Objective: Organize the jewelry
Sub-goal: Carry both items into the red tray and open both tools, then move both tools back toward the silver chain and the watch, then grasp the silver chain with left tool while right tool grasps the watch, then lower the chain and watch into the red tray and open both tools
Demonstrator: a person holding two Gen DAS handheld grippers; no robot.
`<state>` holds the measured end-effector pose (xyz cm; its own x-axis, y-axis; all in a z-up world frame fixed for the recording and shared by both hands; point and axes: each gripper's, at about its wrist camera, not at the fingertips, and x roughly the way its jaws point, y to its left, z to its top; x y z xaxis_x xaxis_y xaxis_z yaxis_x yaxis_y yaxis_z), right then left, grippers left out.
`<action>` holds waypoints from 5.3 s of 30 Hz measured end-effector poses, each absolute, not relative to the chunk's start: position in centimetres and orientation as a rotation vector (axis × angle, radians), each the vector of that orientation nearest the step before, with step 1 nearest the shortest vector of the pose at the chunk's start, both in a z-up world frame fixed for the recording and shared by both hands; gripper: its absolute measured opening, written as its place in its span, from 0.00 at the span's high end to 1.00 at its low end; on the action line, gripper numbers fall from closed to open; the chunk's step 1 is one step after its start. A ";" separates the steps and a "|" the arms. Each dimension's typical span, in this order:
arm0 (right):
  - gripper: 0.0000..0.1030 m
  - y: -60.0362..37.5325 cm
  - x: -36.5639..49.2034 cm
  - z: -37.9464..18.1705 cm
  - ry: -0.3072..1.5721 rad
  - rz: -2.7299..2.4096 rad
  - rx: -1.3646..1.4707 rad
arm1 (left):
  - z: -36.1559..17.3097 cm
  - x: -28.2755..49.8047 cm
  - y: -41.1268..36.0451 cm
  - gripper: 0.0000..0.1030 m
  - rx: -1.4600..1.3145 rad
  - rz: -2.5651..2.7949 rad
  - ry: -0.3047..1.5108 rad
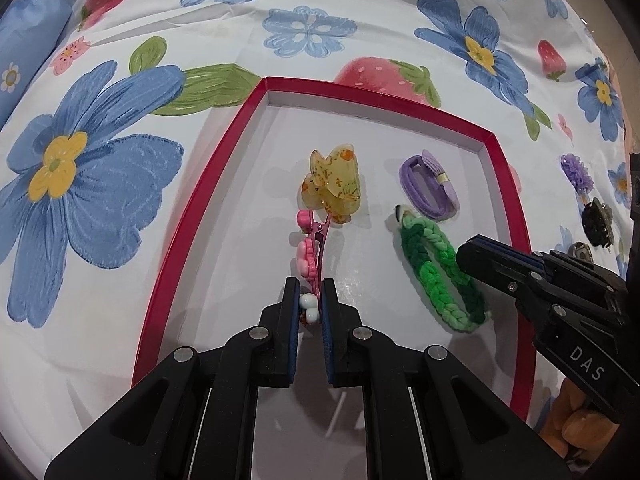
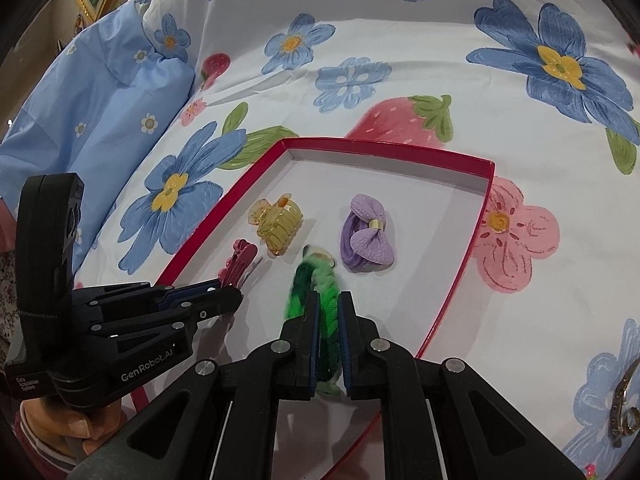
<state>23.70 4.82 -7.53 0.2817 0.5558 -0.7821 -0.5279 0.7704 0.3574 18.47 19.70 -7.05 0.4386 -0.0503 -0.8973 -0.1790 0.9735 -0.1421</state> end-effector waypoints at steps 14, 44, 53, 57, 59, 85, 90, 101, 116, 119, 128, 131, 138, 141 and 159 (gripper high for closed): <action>0.82 4.2 23.6 -7.1 1.068 0.737 0.082 | -7.0 18.6 19.6 0.83 -0.214 0.108 1.116; 0.58 -14.9 18.3 -0.8 0.895 0.524 0.291 | 1.2 13.7 10.2 0.40 -0.241 -0.080 0.943; 0.58 -19.5 17.1 -1.4 0.887 0.455 0.320 | 1.2 13.7 6.0 0.40 -0.184 -0.144 0.964; 0.58 -20.7 16.9 -1.9 0.891 0.434 0.319 | 0.4 13.9 4.3 0.39 -0.155 -0.168 0.985; 0.58 -21.2 17.1 -2.2 0.895 0.420 0.317 | 0.1 14.1 3.5 0.39 -0.143 -0.180 0.995; 0.58 -19.0 23.2 -7.2 1.009 0.396 0.183 | -6.2 19.4 -0.9 0.39 -0.022 -0.219 1.132; 0.62 -18.7 24.1 -8.1 1.023 0.394 0.178 | -6.5 19.8 -1.5 0.47 0.023 -0.206 1.122; 0.90 -19.6 23.9 -7.8 1.009 0.373 0.202 | -6.0 19.8 -1.8 0.87 0.043 -0.259 1.093; 0.90 -20.4 21.0 -4.2 0.943 0.405 0.255 | -1.5 16.6 0.6 0.87 -0.105 -0.278 0.979; 0.90 -19.8 20.4 -3.5 0.934 0.425 0.251 | -0.4 15.8 1.3 0.87 -0.120 -0.272 0.954; 0.90 -17.3 18.8 -2.1 0.920 0.493 0.232 | 2.1 13.7 4.0 0.87 -0.181 -0.248 0.898; 0.90 -16.1 18.3 -1.8 0.919 0.521 0.220 | 2.9 12.9 5.2 0.87 -0.195 -0.228 0.879; 0.90 -12.8 17.5 -1.4 0.926 0.587 0.189 | 4.0 11.8 8.2 0.87 -0.223 -0.182 0.844; 0.90 -11.2 17.3 -1.3 0.931 0.617 0.173 | 4.1 11.3 9.7 0.87 -0.234 -0.154 0.836; 0.90 -1.4 17.3 -2.1 0.968 0.769 0.058 | 1.2 10.1 17.7 0.87 -0.320 -0.020 0.862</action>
